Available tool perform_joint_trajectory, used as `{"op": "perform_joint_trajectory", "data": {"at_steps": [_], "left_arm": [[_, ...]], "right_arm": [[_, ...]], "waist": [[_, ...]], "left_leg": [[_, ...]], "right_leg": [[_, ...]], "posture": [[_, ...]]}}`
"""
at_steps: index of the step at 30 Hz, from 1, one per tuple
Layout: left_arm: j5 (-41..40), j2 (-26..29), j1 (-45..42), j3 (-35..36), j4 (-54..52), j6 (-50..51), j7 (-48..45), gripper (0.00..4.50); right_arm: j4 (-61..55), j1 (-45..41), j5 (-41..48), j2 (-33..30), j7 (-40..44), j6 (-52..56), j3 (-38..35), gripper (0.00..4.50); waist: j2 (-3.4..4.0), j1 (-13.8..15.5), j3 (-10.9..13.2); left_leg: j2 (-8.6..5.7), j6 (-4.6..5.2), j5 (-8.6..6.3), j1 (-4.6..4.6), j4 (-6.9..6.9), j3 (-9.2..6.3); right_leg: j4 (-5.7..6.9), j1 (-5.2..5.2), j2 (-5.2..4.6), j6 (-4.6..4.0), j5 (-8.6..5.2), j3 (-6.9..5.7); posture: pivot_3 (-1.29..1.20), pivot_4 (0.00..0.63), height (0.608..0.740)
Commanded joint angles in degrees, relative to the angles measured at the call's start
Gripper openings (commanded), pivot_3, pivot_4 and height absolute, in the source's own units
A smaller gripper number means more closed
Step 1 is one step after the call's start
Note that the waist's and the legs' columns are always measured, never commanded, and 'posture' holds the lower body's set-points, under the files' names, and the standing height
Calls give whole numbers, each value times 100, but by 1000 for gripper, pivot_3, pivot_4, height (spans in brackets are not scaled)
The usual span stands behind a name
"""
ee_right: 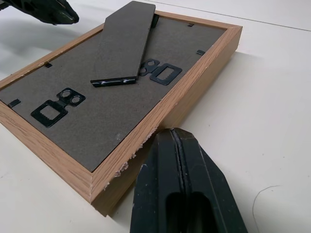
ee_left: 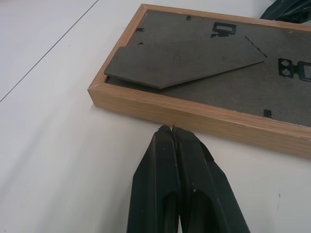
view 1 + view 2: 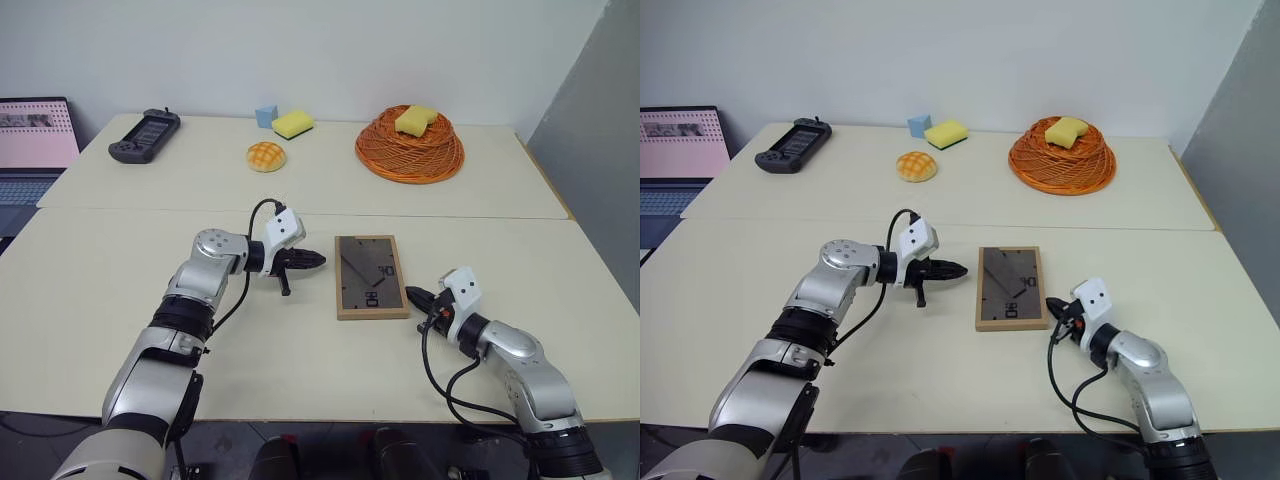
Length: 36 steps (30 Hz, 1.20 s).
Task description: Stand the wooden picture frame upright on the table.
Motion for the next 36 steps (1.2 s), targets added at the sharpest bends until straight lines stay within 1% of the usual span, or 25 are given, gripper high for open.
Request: {"op": "perform_joint_trajectory", "data": {"at_steps": [1,4,7,8,11,13,15,17,19,21,25,29,34,36], "left_arm": [[-126,86,42,116,-274,69,-136,30],[-370,284,323,216,-706,583,-374,30],[-539,465,590,304,-1162,1257,-365,30],[-677,539,710,376,-1421,1661,-373,30],[-1628,738,941,885,-2496,4745,25,30],[-2098,769,1079,1180,-3046,6074,281,30],[-2280,439,979,1644,-3232,7149,847,30],[-2225,-30,715,2176,-3128,8101,1476,30],[-2447,-275,572,2434,-2872,8417,1981,30],[-2901,-314,549,2437,-2788,8436,2313,30],[-3932,-258,467,2279,-2391,8436,3070,30],[-4682,-223,483,2172,-2059,8436,3836,30],[-5688,-78,528,1984,-2010,8436,4504,30],[-5987,-41,539,1962,-1994,8436,4746,406]], "right_arm": [[-87,-120,-12,-220,69,-90,-96,0],[51,-158,-46,-549,229,-201,-209,0],[139,-178,-39,-840,388,-302,-260,0],[151,-170,-27,-957,474,-332,-283,0],[252,-152,30,-1298,714,-426,-410,0],[316,-155,48,-1354,753,-485,-440,0],[350,-159,42,-1352,760,-530,-415,0],[359,-165,0,-1345,773,-580,-361,0],[345,-181,-2,-1306,767,-579,-319,0],[297,-187,-7,-1266,757,-579,-266,0],[196,-229,-22,-1163,693,-537,-179,0],[54,-227,-4,-1083,621,-454,-145,0],[-32,-161,-4,-1065,551,-415,-126,0],[-45,-142,-6,-1057,527,-407,-121,0]], "waist": [[0,1,0],[1,-6,0],[1,-9,0],[1,-10,0],[0,-1,1],[0,-13,1],[0,-10,1],[1,2,0],[0,31,0],[0,43,0],[2,46,-1],[3,68,-1],[3,83,-1],[3,83,-1]], "left_leg": [[0,0,0,0,0,0],[0,0,0,-1,0,0],[1,0,0,0,-1,-3],[1,0,0,0,-1,-4],[1,0,0,-2,0,-5],[1,0,0,-6,1,-9],[1,0,0,-6,1,-15],[1,0,0,-6,3,-25],[0,0,0,-7,5,-31],[0,0,0,-7,6,-34],[1,-2,1,-4,3,-42],[-1,-4,2,-4,3,-44],[-2,-5,2,-5,3,-49],[-3,-7,3,-6,3,-52]], "right_leg": [[0,0,0,0,0,0],[0,0,0,0,0,1],[2,0,1,-4,-5,-2],[3,0,1,-4,-6,-3],[4,0,0,-4,-7,-2],[4,0,0,0,-10,-3],[6,0,0,1,-12,-8],[7,5,0,0,-12,-23],[8,6,0,0,-12,-29],[8,7,0,0,-12,-32],[15,5,-2,-2,-11,-37],[14,6,-8,-2,-11,-43],[14,6,-11,-2,-11,-52],[14,7,-12,-2,-11,-55]], "posture": [[0,150,740],[0,150,740],[0,150,740],[0,150,740],[0,150,740],[0,150,740],[0,150,740],[0,150,740],[0,150,740],[0,150,740],[0,150,740],[0,150,740],[0,150,740],[0,150,740]]}}
